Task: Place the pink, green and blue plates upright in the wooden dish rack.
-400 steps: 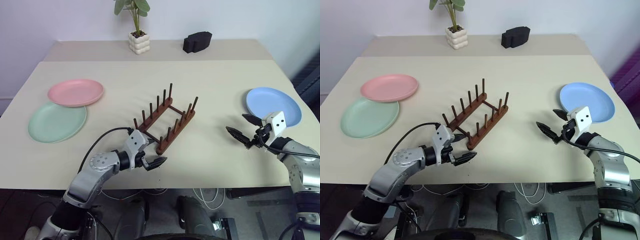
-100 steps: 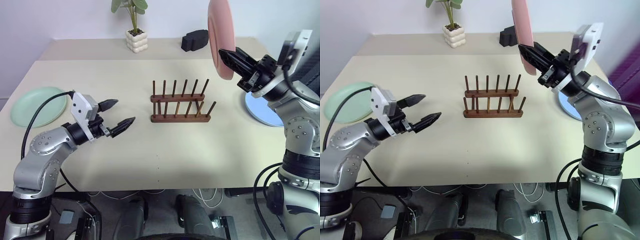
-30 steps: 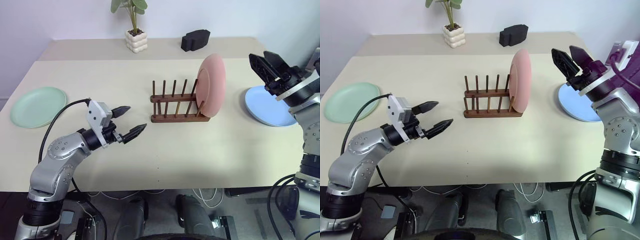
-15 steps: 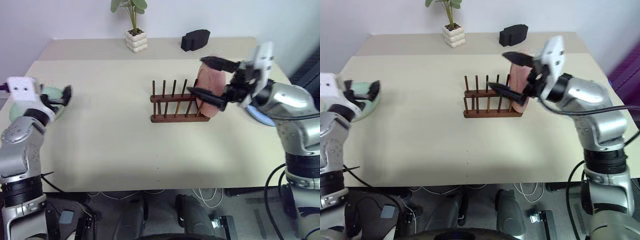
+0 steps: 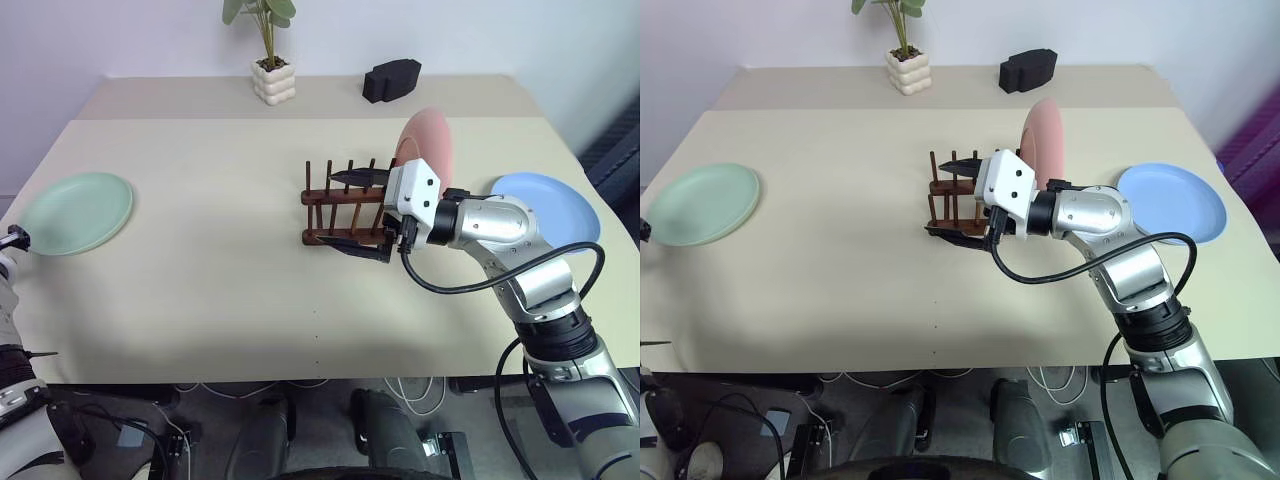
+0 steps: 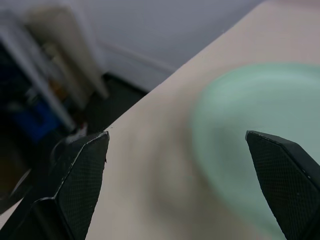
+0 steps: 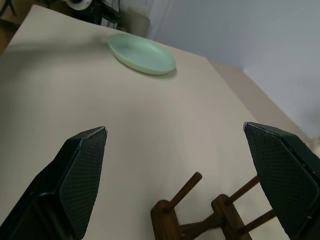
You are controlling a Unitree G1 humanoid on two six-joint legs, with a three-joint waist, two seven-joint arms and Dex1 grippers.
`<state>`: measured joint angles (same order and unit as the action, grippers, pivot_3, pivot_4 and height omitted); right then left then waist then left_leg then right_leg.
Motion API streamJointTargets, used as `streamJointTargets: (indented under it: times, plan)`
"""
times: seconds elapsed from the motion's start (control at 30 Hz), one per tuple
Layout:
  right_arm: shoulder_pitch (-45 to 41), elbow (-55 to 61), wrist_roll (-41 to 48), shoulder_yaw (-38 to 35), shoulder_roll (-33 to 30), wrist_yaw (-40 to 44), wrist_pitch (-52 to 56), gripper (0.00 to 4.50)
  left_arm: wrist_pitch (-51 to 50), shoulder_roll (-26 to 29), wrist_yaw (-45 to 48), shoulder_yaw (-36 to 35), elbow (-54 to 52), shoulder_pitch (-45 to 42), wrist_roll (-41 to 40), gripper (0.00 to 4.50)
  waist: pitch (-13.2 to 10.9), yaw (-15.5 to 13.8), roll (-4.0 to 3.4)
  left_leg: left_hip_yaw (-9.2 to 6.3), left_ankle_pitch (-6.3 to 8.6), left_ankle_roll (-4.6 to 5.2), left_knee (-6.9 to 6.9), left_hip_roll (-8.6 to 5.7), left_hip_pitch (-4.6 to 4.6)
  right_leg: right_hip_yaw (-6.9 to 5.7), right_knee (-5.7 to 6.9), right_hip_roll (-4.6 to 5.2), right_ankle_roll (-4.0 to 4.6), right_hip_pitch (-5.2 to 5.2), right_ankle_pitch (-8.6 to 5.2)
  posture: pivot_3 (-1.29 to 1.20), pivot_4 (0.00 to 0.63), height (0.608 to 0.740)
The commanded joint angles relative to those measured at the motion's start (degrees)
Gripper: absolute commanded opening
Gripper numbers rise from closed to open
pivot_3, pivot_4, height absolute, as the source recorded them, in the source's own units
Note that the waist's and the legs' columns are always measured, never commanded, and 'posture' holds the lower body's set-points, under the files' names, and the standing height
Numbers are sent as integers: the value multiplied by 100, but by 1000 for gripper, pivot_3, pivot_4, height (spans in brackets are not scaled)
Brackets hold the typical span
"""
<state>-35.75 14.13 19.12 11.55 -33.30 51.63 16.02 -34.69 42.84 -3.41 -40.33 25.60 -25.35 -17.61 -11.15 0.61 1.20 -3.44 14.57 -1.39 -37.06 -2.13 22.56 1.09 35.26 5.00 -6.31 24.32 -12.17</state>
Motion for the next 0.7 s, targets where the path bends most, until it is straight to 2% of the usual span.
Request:
streamJointTargets:
  times: [0.03, 0.27, 0.37, 0.6, 0.7]
  plan:
    - [30, 95, -31, -111, 88, -24, -60, 4460, 57, 147, 246, 34, 317, -292, -110, 4500, 2, -9, 3, -1, 0, 0, 0, 0, 0, -1, 0, 1, 0, -1, 0, 0, 150, 730]
    - [168, 204, -77, -190, 87, -103, 36, 4460, 57, 128, 307, 154, 1127, -845, -143, 4500, 7, 22, 13, -1, -1, -1, 1, -2, 0, -2, 1, 3, 0, 0, 1, 0, 150, 730]
    - [197, 194, -93, -240, 78, -145, 47, 4500, 105, 111, 178, 144, 1377, -989, -139, 3604, 7, 36, 13, 2, 0, -2, 4, -3, 0, -1, 5, 2, 0, 4, 1, 0, 150, 730]
    - [209, 172, -124, -290, 84, -196, 45, 4500, 81, 7, -99, -5, 1582, -1099, -333, 79, 8, 13, 13, 1, 0, -2, 3, -1, 0, -1, 6, 4, 0, 5, 1, 0, 150, 730]
    - [205, 161, -124, -294, 85, -203, 43, 4500, 94, -64, -152, -47, 1525, -1056, -427, 30, 8, 11, 14, 1, -1, -2, 2, -2, 0, 0, 6, 8, -1, 3, 1, 0, 150, 730]
